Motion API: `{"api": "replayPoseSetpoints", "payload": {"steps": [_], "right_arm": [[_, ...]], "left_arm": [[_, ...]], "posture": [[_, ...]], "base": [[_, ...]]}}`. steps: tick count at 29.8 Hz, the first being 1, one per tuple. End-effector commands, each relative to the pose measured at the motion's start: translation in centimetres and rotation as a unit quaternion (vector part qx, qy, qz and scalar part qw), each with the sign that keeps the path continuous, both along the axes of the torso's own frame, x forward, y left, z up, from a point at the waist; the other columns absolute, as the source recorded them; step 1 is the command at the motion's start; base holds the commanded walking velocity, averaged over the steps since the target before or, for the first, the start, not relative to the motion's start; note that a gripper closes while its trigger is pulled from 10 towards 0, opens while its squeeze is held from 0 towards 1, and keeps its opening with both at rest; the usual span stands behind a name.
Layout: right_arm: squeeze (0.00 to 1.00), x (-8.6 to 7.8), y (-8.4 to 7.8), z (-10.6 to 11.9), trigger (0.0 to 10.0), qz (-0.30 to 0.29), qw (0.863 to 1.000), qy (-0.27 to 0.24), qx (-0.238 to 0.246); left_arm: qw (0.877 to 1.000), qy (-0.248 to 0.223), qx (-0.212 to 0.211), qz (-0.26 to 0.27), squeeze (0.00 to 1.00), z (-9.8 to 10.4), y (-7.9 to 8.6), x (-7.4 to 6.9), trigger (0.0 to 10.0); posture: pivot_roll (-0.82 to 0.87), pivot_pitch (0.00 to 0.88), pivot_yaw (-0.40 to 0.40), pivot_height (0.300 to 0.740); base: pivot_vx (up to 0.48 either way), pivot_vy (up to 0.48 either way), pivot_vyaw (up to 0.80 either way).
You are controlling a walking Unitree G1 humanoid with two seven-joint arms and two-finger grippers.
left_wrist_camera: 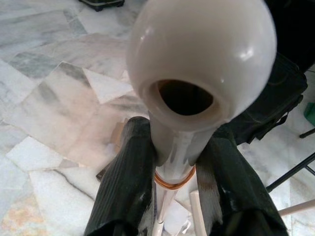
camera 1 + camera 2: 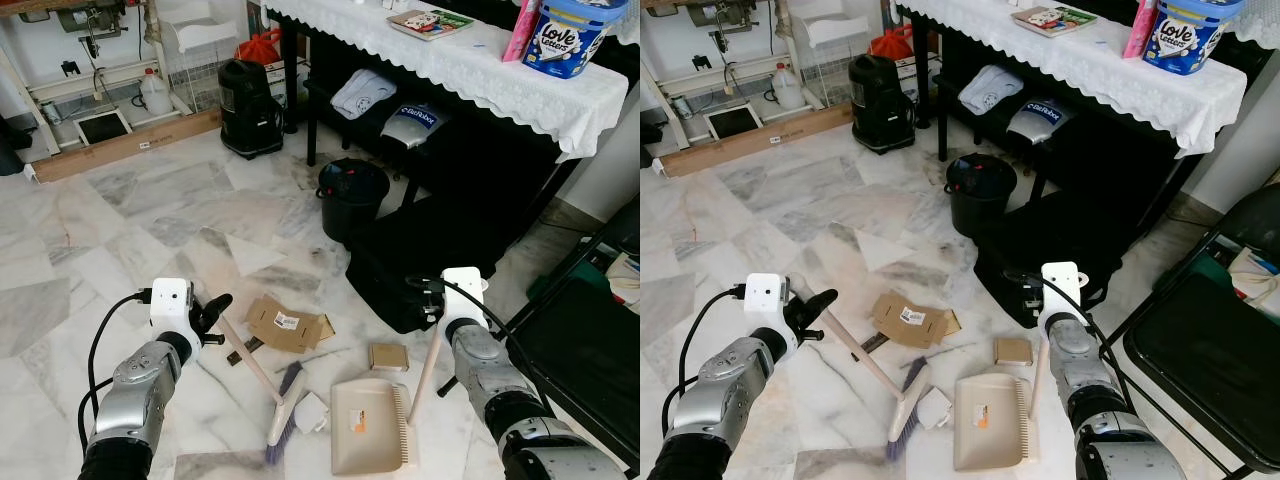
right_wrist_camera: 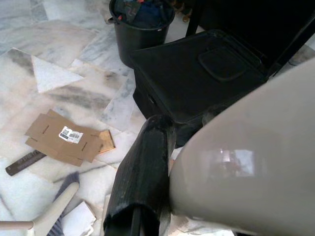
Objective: Sweep floor
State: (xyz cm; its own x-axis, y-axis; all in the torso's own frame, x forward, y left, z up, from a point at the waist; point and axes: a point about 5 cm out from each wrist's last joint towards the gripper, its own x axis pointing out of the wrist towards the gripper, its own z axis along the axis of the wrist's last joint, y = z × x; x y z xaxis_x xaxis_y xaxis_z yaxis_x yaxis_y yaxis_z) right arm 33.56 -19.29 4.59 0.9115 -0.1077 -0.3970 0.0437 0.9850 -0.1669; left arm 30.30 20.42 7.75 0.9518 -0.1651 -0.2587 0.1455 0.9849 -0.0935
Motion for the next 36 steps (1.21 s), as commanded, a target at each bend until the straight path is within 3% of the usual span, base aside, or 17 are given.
{"api": "replayPoseSetpoints", "payload": {"steps": [1, 14, 19, 26, 31, 36], "right_arm": [[0.00, -0.5, -0.7, -0.7, 10.0, -0.008, 0.999, 0.021, -0.034], [0.00, -1.9, -0.1, -2.7, 10.0, -0.011, 0.998, 0.059, -0.024], [0.00, -2.1, 0.1, -3.0, 10.0, -0.017, 0.998, 0.062, -0.011], [0.00, -2.2, 0.3, -3.1, 10.0, -0.017, 0.998, 0.063, -0.005], [0.00, -2.2, 0.4, -3.1, 10.0, -0.016, 0.998, 0.062, -0.002], [0.00, -2.2, 0.4, -3.1, 10.0, -0.016, 0.998, 0.062, -0.003]], "left_arm": [[1.000, 0.017, 0.023, 0.003, 0.00, -0.5, 0.5, -0.3, 10.0], [0.994, 0.020, 0.109, 0.012, 0.00, 0.2, 3.9, -2.3, 10.0], [0.992, 0.037, 0.119, -0.013, 0.00, 0.2, 4.2, -2.6, 10.0], [0.993, 0.051, 0.099, -0.034, 0.00, -0.1, 3.5, -2.5, 10.0], [0.996, 0.059, 0.030, -0.055, 0.00, 0.0, 2.0, -2.5, 10.0], [0.995, 0.073, 0.007, -0.074, 0.00, 0.1, 1.6, -2.7, 10.0]], "posture": [[0.08, 0.049, -0.056, 0.740], [0.09, 0.055, -0.039, 0.740], [0.10, 0.055, -0.032, 0.740], [0.10, 0.055, -0.028, 0.740], [0.09, 0.058, -0.025, 0.740], [0.09, 0.060, -0.024, 0.740]], "base": [[0.000, 0.000, 0.00], [0.000, 0.000, 0.00], [0.000, 0.000, 0.00], [0.000, 0.000, 0.00], [0.000, 0.000, 0.00], [0.000, 0.000, 0.00]]}}
